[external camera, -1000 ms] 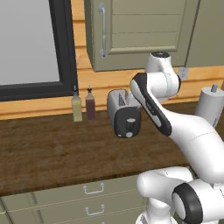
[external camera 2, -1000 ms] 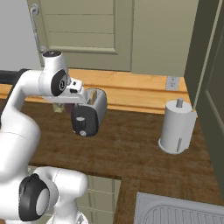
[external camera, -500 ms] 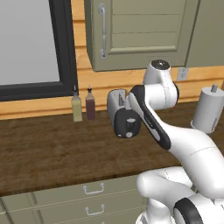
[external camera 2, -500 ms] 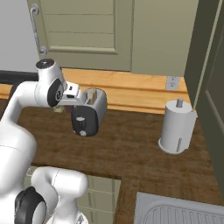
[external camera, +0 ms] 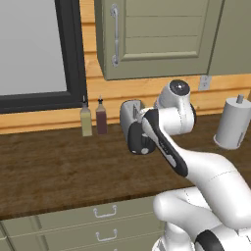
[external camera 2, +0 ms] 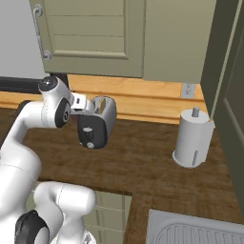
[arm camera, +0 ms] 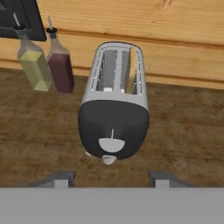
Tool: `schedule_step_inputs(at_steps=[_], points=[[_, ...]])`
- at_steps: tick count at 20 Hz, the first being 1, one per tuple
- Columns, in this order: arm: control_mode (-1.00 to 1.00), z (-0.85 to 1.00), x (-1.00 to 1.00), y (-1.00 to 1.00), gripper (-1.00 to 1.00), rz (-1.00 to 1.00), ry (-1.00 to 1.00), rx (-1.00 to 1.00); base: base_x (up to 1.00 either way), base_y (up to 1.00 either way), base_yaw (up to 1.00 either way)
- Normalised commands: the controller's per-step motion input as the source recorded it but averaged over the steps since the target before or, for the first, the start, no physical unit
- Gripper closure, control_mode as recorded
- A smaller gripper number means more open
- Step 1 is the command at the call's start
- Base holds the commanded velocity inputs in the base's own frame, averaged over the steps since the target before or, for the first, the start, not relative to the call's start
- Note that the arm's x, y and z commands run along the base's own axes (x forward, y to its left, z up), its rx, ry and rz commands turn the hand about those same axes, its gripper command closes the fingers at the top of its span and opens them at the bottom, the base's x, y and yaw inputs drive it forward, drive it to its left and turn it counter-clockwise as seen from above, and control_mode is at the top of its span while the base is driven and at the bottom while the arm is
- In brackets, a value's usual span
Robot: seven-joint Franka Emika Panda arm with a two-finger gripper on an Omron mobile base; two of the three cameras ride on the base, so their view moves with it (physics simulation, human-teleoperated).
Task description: Start the toaster. Once the lever pops up, take the bread to the plate on the dining counter.
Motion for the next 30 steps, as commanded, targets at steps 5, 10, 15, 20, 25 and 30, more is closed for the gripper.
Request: schedule_step_inputs(at_steps=[5, 10, 15, 20, 25, 30], points=[[-1.00, -0.33, 0.27, 0.00, 1.00, 0.08, -0.04, 0.00, 0.00, 0.00, 0.00], [-1.00, -0.37, 0.18, 0.00, 1.00, 0.02, 0.00, 0.00, 0.00, 0.00, 0.00], [-1.00, -0.07, 0.21, 0.00, 1.00, 0.00, 0.05, -0.01, 0.00, 0.00, 0.00], [-1.00, -0.01, 0.01, 0.00, 1.00, 0.00, 0.16, -0.01, 0.00, 0.00, 0.00], [-1.00, -0.12, -0.01, 0.00, 1.00, 0.00, 0.13, 0.00, 0.00, 0.00, 0.00], [-1.00, -0.29, 0.01, 0.00, 1.00, 0.00, 0.01, 0.00, 0.00, 0.00, 0.00]])
